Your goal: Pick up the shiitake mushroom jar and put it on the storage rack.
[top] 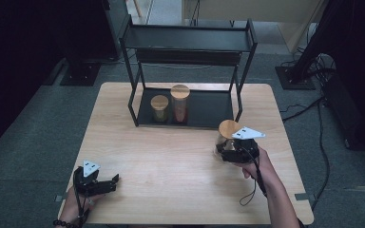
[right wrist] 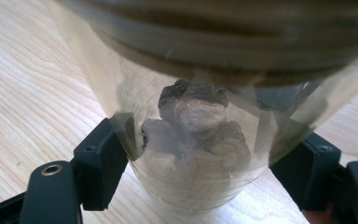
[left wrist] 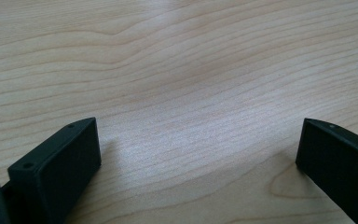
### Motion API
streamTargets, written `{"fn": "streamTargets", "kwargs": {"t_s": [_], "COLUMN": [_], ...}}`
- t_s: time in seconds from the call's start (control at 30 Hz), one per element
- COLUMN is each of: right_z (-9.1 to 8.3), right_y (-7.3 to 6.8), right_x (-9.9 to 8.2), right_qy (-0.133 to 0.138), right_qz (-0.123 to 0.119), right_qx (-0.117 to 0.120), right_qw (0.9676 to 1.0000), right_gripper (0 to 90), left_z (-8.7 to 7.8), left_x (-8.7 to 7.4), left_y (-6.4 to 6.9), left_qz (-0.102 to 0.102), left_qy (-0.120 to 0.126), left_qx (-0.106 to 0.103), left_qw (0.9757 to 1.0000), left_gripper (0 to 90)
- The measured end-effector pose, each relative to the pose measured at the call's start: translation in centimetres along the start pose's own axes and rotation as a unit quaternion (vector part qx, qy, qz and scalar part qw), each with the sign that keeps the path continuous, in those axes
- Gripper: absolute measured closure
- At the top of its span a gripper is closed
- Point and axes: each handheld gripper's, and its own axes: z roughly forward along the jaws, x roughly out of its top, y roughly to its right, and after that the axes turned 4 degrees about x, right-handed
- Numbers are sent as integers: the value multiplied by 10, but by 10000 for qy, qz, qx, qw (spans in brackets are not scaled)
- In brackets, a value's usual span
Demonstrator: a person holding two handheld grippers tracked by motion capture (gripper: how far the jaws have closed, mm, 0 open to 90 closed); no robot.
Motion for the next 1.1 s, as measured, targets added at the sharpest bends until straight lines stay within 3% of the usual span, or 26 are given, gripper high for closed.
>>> {"fn": "streamTargets", "kwargs": {"t_s": [1.1], "right_z": [34], "right_y": [2], "right_x": [28], "right_qy": [17], "right_qz": [-30], "right_qx": [24], "right_qw": [10000], "right_gripper": [250], "left_z": [0], "left_x": [0], "left_y": [0], "left_qz": [1], "left_qy": [-8], "left_qx": [-2], "left_qw": [10000], "left_gripper": [0]}}
